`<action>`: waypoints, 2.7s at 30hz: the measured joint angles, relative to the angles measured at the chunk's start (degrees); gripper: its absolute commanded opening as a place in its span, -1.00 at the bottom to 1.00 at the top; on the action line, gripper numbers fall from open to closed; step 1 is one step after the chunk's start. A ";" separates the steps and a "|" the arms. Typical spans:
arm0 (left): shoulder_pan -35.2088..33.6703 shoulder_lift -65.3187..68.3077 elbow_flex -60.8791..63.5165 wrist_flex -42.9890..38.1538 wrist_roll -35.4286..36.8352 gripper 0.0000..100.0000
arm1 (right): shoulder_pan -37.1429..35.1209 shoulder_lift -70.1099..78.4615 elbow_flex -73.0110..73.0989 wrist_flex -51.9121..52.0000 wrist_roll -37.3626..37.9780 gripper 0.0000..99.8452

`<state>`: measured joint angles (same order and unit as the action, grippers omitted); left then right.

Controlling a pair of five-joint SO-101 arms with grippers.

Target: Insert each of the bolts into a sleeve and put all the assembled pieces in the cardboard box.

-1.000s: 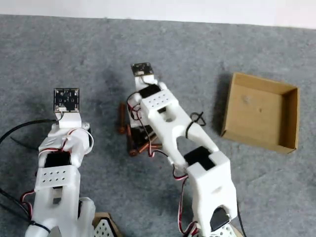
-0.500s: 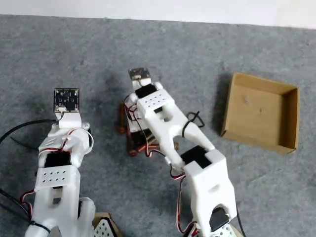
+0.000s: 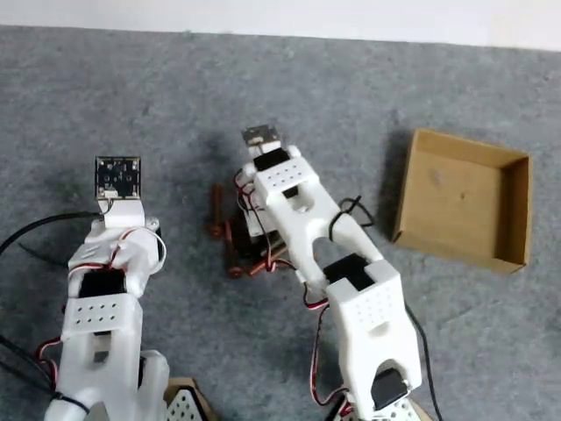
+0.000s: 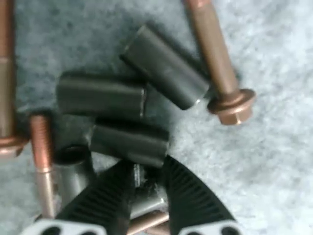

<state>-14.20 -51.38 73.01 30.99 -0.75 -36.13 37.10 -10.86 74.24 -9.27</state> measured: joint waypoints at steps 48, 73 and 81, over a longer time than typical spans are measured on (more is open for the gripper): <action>0.00 0.00 0.00 0.00 0.00 -0.99 | -1.58 -0.35 -0.26 -5.89 24.00 -0.70; 0.00 0.00 0.00 0.00 0.00 -0.99 | -2.02 -0.26 -0.53 -9.49 27.60 -0.99; 0.00 0.00 0.00 0.00 0.00 -0.99 | -0.09 -3.60 0.97 -9.67 27.69 -0.99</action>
<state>-14.20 -51.38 73.01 30.99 -0.75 -36.22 33.49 -9.89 64.57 18.42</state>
